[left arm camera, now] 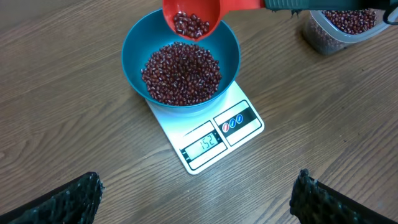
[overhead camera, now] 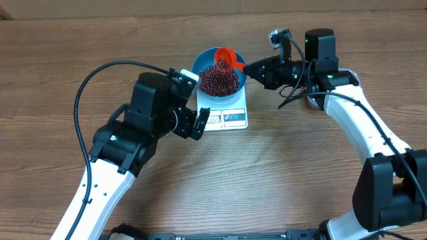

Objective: Scoop item into bowl and weigh 150g on scale
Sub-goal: 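Hold the red cup tilted over the bowl, trickling beans in slowly, then move the red cup back to the bean tub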

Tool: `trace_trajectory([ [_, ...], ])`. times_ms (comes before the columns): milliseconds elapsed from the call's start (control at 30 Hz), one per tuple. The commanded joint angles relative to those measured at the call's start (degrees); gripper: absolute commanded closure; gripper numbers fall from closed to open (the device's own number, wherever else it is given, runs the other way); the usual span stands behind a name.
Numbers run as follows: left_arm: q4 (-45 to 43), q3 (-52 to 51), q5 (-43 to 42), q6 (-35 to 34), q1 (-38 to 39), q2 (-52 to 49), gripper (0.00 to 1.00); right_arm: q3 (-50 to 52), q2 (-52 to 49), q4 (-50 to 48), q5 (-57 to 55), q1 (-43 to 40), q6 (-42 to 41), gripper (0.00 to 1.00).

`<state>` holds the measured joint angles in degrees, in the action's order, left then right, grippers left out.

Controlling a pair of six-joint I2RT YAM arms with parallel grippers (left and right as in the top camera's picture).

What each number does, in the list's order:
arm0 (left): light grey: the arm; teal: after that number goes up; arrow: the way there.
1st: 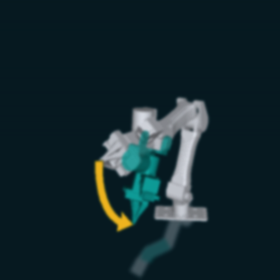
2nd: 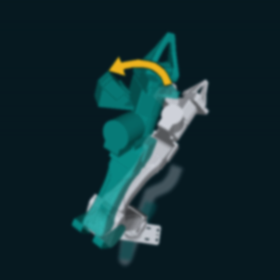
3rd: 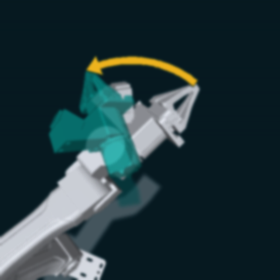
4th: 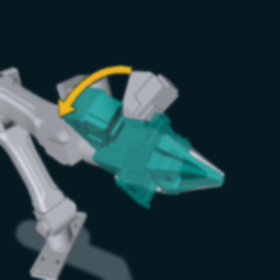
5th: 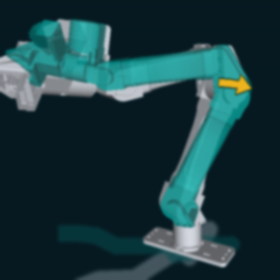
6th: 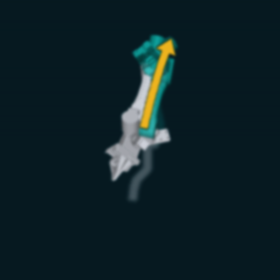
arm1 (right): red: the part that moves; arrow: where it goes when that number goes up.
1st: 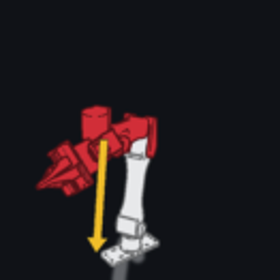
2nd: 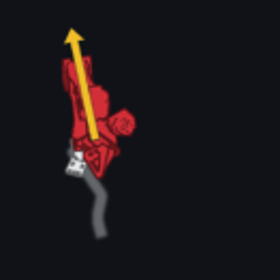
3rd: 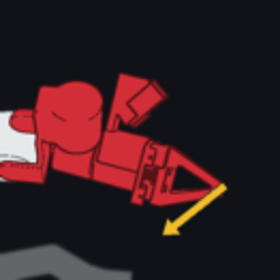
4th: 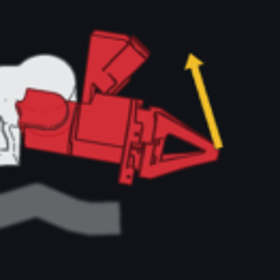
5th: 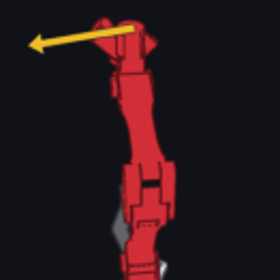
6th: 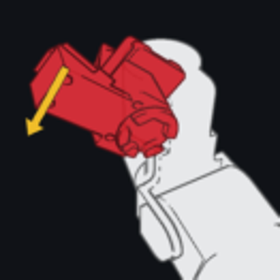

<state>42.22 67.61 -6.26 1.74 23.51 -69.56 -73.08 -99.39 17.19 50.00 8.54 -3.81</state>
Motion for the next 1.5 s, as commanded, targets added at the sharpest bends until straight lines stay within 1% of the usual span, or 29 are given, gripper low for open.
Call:
trace_trajectory([
  [0, 0.0, 0.0, -0.8, 1.1, -0.2, -0.5, 0.0, -1.6, -0.6, -0.5, 1.8, -0.6, -2.2, 0.96],
  [167, 0.0, 0.0, -0.8, 1.1, -0.2, -0.5, 0.0, -1.6, -0.6, -0.4, -0.5, -0.7, -1.9, 0.96],
  [400, 0.0, 0.0, -0.8, 1.1, -0.2, -0.5, 0.0, -1.6, -0.6, -0.4, 0.7, -0.8, -2.4, 0.96],
  [500, 0.0, 0.0, -0.8, 1.1, -0.2, -0.5, 0.0, -1.6, -0.2, 0.0, 0.7, -2.3, -4.5, 0.96],
  [633, 0.0, 0.0, -0.8, 1.1, -0.2, -0.5, 0.0, -1.6, 1.2, 1.9, 1.1, -6.7, -5.4, 0.96],
  [800, 0.0, 0.0, -0.8, 1.1, -0.2, -0.5, 0.0, -1.6, 3.8, 8.0, 1.1, -14.9, -4.7, 0.97],
  [1000, 0.0, 0.0, -0.8, 1.1, -0.2, -0.5, 0.0, -1.6, 7.3, 16.0, 1.1, -25.3, 0.9, 0.96],
  [1133, 0.0, 0.0, -0.8, 1.1, -0.2, -0.5, 0.0, -1.6, 9.1, 19.7, -0.6, -30.3, 5.0, 0.96],
  [1267, 0.0, 0.0, -0.8, 1.1, -0.2, -0.5, 0.0, -1.6, 10.4, 23.1, -6.9, -32.4, 9.2, 0.97],
  [1467, 0.0, 0.0, -0.8, 1.1, -0.2, -0.5, 0.0, -1.6, 11.0, 27.0, -18.7, -31.6, 17.6, 0.97],
])
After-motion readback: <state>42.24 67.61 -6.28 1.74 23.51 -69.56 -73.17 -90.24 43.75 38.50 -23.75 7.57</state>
